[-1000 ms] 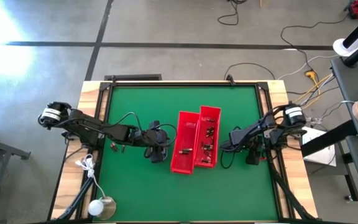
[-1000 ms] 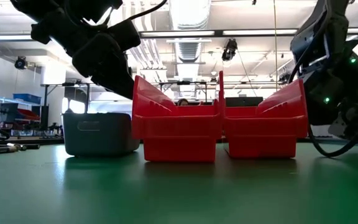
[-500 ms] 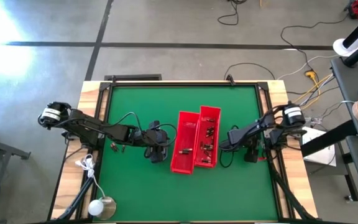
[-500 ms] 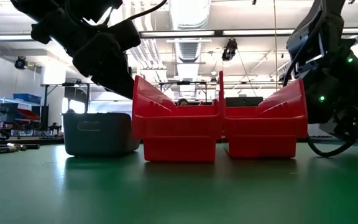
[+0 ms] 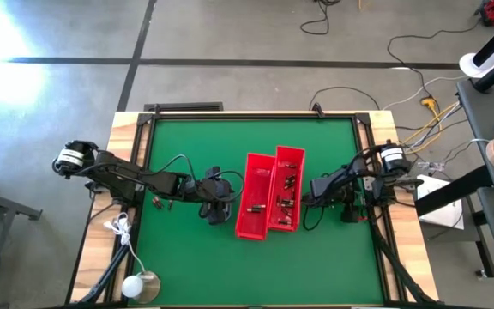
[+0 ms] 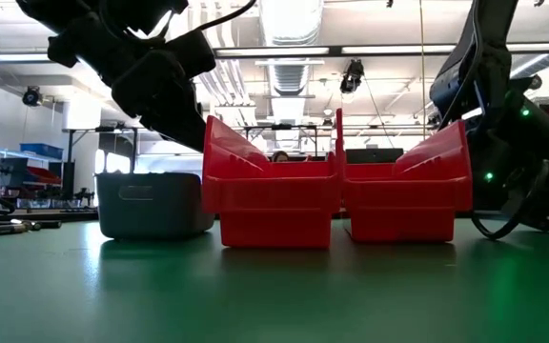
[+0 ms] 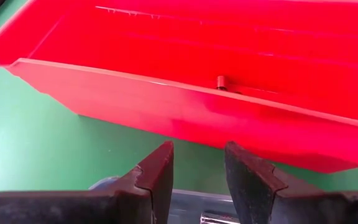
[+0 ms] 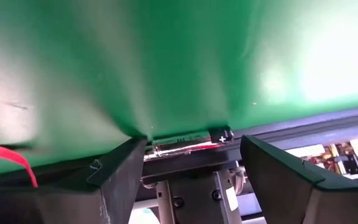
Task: Sort batteries
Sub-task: Put the silver battery into the gray bin
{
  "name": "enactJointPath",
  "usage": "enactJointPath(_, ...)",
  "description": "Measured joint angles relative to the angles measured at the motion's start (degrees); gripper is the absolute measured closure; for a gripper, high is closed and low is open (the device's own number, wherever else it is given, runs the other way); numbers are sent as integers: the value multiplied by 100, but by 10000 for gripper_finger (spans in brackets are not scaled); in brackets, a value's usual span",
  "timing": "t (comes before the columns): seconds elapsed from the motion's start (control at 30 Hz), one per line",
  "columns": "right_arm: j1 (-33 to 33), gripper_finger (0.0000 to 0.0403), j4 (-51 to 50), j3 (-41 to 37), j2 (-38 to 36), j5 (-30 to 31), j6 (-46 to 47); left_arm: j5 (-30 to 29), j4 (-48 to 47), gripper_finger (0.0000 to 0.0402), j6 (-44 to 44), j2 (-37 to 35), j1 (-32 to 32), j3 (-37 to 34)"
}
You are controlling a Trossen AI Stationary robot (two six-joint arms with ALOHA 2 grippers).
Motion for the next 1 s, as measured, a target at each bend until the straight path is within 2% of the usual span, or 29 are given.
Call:
enactJointPath(0.27, -2, 153, 106, -7, 119, -296, -343, 0, -55, 279, -5, 2, -2, -2)
enactJointPath(0.43, 7, 155, 142, -11, 110, -801, -469, 0, -101, 279, -23, 4, -2, -2)
enactJointPath(0.67, 360, 140, 98, 0, 87, -837, -381, 0, -115, 279, -22, 4, -2, -2)
enactJointPath(0.8, 706, 134, 120, 0, 13, -1059, -245, 0, -142, 279, -22, 4, -2, -2)
enactJointPath(1.0, 904, 132, 69, -2, -21, -786, 290, 0, -140, 279, -22, 4, -2, -2)
